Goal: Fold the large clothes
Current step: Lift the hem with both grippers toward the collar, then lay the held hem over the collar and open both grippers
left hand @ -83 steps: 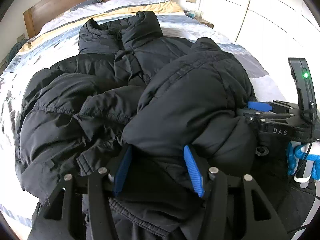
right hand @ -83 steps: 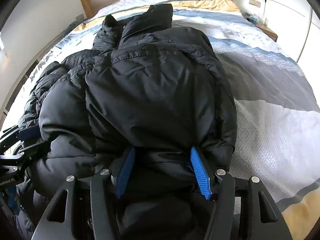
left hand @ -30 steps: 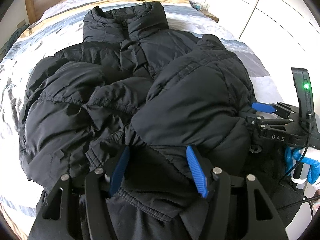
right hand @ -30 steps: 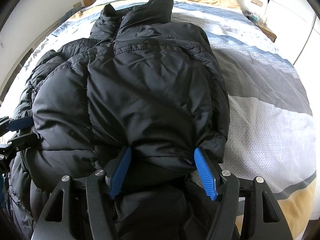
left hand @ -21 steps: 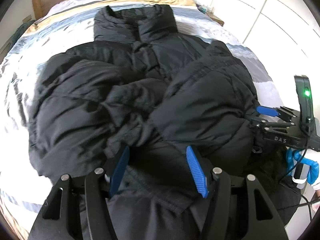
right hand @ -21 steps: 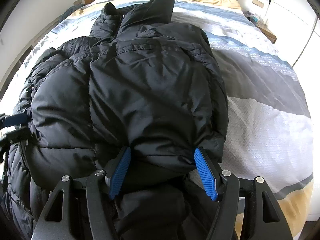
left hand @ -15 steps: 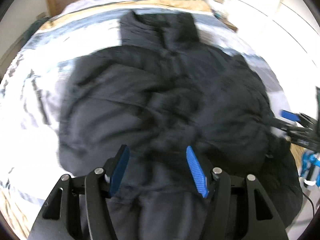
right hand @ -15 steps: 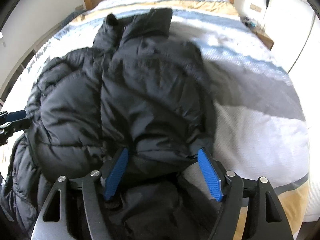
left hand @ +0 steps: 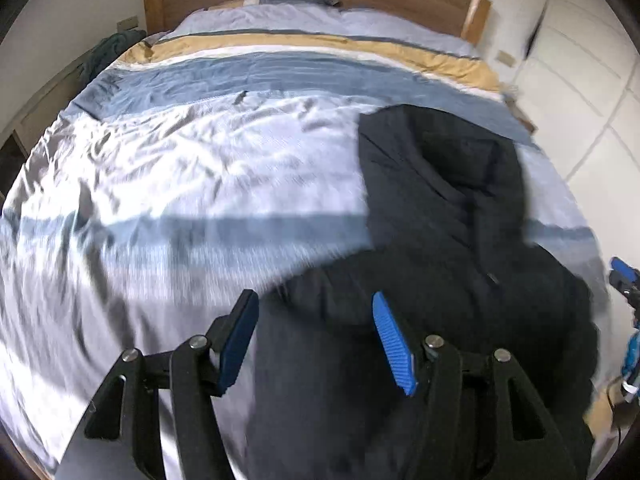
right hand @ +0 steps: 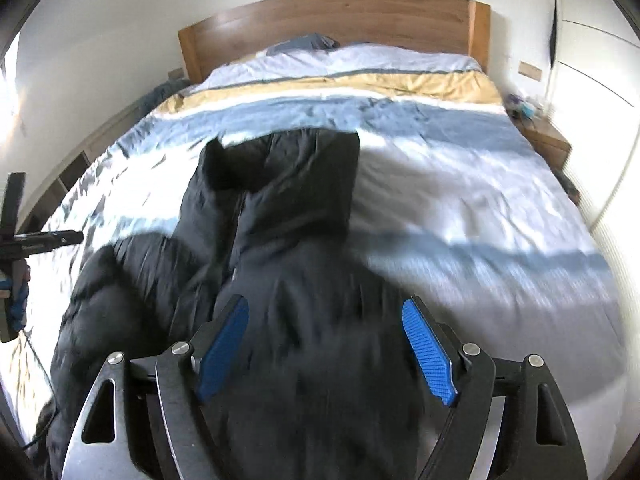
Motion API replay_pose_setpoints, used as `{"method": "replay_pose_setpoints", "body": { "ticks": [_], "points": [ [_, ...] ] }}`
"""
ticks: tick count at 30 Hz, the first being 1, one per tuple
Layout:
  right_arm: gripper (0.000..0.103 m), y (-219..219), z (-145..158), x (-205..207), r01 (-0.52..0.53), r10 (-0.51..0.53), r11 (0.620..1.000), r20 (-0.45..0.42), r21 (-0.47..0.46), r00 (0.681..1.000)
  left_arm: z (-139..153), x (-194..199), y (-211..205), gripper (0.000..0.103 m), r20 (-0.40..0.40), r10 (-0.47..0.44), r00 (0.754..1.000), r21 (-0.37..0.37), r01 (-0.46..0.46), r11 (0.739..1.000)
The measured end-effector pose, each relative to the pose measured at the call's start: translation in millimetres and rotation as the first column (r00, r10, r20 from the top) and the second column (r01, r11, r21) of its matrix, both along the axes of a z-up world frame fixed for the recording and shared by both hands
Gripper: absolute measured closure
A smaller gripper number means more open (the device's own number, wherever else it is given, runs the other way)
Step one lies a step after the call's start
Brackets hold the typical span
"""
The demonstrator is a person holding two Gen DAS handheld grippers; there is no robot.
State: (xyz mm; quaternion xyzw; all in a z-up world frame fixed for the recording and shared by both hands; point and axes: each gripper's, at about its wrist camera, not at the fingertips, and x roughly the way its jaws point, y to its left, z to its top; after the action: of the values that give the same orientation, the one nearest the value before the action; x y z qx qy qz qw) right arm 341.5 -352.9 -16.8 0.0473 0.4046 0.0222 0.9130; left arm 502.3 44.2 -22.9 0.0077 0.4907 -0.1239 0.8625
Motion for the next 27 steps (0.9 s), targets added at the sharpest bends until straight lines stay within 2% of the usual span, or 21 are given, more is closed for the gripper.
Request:
{"method": "replay_pose_setpoints", "body": {
  "ticks": [4,8,11,14,19,20,22,23,25,27],
  "points": [
    [0.024,-15.3,-18.1,74.3,0.016,-0.015,0.996,-0.007,0.085,1.000,-25.8,79.9,-16.2,0.045,-0.069,0.020,0.997,-0.148,-0.030,0.989],
    [0.024,-29.6,-36.9,137.1,0.053,-0.050,0.978,-0.021,0.200,0.999,-55.7,139.6,-35.1,0.045,-0.119,0.033,0.992,-0.297,-0.067,0.952],
    [0.024,-36.5,-42.3,170.6,0.080,-0.081,0.961,-0.006,0.266,0.997,-71.1,165.3,-48.3,0.045,-0.141,0.057,0.988,-0.349,-0.103,0.932],
    [0.024,-37.1,-45.2,197.9,0.104,-0.105,0.959,-0.009,0.262,0.994,-81.1,182.6,-65.7,0.045,-0.159,0.044,0.986,-0.416,-0.108,0.903],
    [0.025,-35.3,-59.8,234.3,0.134,-0.117,0.952,-0.078,0.276,0.990,-95.3,196.4,-83.2,0.045,-0.201,0.056,0.978,-0.416,-0.137,0.899],
    [0.028,-34.5,-61.0,237.5,0.136,-0.117,0.951,-0.084,0.279,0.990,-97.7,198.5,-87.3,0.046,-0.210,0.059,0.976,-0.407,-0.142,0.902],
    [0.054,-28.1,-64.6,245.6,0.122,-0.093,0.954,-0.115,0.276,0.989,-102.7,200.3,-98.0,0.051,-0.233,0.062,0.971,-0.370,-0.147,0.917],
    [0.061,-22.7,-66.3,249.6,0.119,-0.086,0.963,-0.144,0.240,0.986,-104.3,200.4,-104.0,0.069,-0.238,0.054,0.970,-0.345,-0.136,0.929],
    [0.084,-16.4,-66.9,252.5,0.096,-0.061,0.973,-0.166,0.210,0.984,-105.5,199.0,-114.0,0.090,-0.255,0.038,0.966,-0.299,-0.116,0.947],
    [0.089,-9.8,-58.2,247.0,0.065,-0.036,0.981,-0.157,0.181,0.987,-98.8,194.4,-121.5,0.095,-0.242,0.020,0.970,-0.279,-0.089,0.956]
  ]
}}
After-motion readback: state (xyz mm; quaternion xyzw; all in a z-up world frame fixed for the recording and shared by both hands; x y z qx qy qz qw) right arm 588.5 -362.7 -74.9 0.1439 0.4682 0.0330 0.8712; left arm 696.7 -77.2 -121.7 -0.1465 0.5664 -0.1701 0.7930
